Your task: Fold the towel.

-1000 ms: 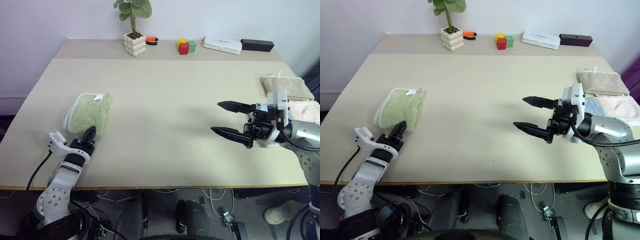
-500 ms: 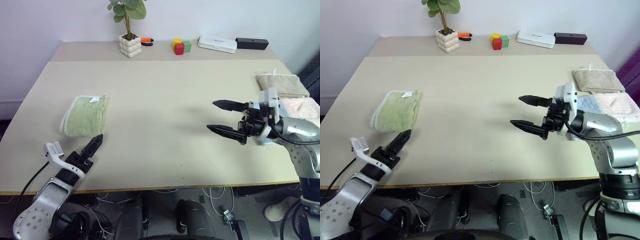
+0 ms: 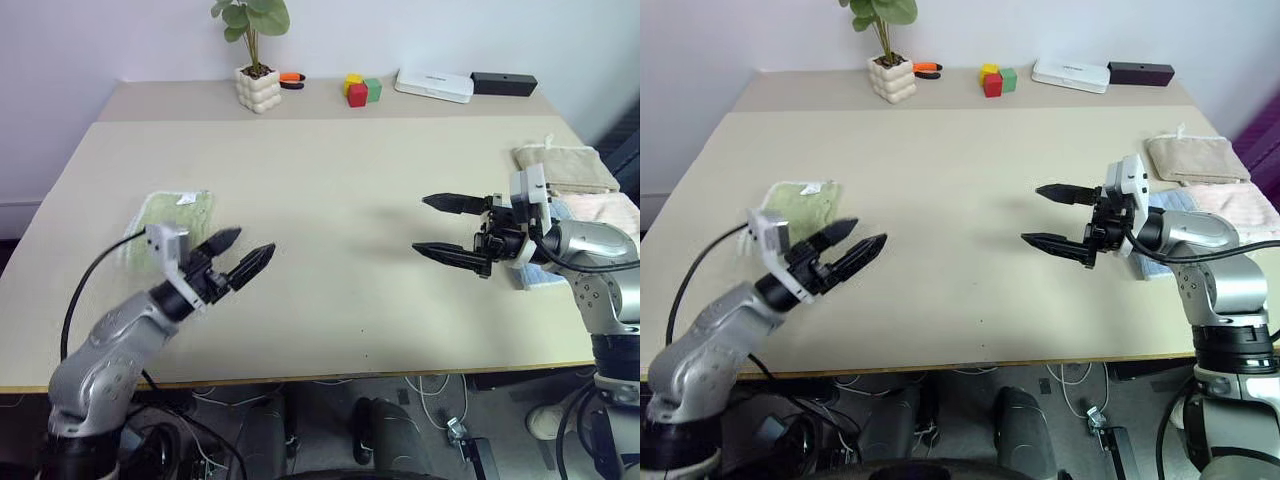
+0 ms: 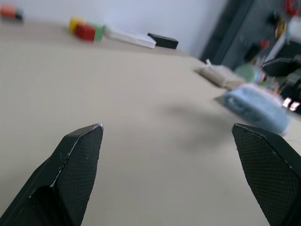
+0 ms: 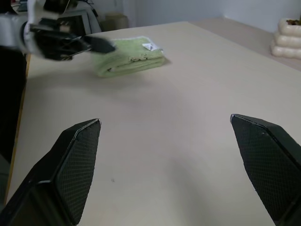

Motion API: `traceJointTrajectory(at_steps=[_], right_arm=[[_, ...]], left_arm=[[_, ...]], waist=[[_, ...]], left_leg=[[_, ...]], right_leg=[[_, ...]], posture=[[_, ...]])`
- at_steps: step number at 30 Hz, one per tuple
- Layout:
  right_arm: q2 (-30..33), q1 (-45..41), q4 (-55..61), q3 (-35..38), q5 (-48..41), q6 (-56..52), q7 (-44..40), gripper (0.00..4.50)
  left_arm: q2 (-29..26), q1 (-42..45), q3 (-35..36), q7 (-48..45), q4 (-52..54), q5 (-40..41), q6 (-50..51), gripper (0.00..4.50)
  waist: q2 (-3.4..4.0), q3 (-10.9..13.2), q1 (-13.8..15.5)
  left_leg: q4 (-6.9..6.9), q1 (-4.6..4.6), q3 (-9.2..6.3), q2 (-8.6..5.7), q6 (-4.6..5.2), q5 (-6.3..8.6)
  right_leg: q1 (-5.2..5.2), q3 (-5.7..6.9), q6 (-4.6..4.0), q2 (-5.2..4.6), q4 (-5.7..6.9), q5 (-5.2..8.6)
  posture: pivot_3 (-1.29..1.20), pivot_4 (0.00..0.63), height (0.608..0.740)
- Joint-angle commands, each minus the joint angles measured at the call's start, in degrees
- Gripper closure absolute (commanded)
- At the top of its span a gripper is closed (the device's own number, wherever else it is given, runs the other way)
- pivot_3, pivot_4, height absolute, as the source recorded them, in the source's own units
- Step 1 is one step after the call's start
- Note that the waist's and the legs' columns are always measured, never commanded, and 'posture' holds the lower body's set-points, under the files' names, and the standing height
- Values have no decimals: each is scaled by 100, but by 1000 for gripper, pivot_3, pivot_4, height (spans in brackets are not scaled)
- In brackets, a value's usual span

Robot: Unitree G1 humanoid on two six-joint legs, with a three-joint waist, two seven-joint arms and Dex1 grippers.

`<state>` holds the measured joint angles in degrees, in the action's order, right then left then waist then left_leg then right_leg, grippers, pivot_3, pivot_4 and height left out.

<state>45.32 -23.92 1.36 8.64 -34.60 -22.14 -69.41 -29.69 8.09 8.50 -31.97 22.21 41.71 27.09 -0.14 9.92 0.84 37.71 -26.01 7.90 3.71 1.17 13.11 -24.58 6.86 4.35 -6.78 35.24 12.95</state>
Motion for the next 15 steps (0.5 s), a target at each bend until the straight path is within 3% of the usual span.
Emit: traceJointTrajectory(at_steps=[1, 7, 11, 15], right_arm=[[273, 236, 315, 465, -89, -38, 60, 0], [514, 852, 603, 1042, -143, -53, 171, 0], [472, 979, 766, 1159, -170, -74, 307, 0], [481, 955, 858, 1154, -170, -124, 416, 0]], left_arm=[[-71, 402, -128, -573, -731, -523, -611, 25], [-349, 1245, 0, -1696, -2074, -789, -1203, 25], [-206, 1839, -6, -1796, -2938, -1069, -1590, 25], [32, 1917, -24, -1812, -3101, -1118, -1709, 25]], waist=[[0, 0, -1], [-3, 3, -7], [-3, 3, -9], [-4, 3, -10]], left_leg=[[0, 0, -1, 1, 9, -7], [1, -4, 0, 2, 13, -10], [5, -3, -1, 2, 14, -10], [6, -4, -2, 1, 16, -11]], right_leg=[[0, 1, 1, 2, 1, 0], [-4, 2, 4, 3, 3, -2], [-2, 1, 4, 3, 4, -2], [-1, 1, 19, 3, 5, -10]], posture=[[0, 150, 740], [0, 150, 740], [0, 150, 740], [0, 150, 740]])
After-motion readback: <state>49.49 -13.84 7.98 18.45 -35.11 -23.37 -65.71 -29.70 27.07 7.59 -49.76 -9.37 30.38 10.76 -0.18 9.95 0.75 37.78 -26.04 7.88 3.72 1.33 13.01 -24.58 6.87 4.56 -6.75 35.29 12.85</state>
